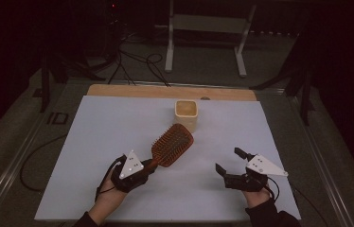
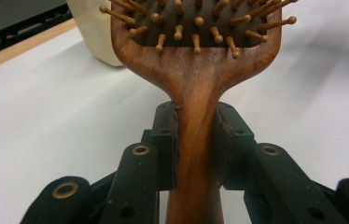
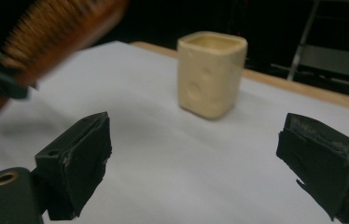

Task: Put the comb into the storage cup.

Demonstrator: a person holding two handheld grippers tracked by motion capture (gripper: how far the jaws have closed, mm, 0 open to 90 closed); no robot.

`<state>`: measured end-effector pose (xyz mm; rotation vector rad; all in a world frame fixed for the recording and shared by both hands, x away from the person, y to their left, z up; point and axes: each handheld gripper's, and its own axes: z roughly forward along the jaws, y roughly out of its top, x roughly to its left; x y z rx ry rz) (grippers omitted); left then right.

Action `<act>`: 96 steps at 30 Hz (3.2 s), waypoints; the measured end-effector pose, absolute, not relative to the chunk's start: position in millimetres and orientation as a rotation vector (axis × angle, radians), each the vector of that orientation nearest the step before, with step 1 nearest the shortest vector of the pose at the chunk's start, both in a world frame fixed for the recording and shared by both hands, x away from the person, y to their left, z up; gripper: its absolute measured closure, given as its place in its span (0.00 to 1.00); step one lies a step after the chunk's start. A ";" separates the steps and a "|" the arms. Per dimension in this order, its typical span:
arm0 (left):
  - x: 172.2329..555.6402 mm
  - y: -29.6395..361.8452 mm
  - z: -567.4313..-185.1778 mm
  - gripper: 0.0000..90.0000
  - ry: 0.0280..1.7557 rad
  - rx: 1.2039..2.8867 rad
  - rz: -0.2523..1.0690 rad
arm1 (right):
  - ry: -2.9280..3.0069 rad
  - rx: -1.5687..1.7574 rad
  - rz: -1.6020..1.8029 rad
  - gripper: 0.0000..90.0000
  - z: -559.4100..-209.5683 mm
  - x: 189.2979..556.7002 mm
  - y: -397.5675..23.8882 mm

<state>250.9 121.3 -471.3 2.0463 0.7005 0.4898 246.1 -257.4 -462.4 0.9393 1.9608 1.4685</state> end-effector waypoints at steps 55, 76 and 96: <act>246.9 115.5 -480.4 0.81 0.737 1.997 0.492 | 2.100 1.585 2.067 0.34 -440.0 323.7 -135.9; 247.2 114.4 -476.7 0.81 0.729 1.984 0.484 | 2.151 1.489 2.079 0.58 -432.1 321.0 -135.5; 254.0 127.6 -468.5 0.29 0.817 2.012 0.381 | 2.170 1.234 1.988 0.59 -395.5 321.5 -144.0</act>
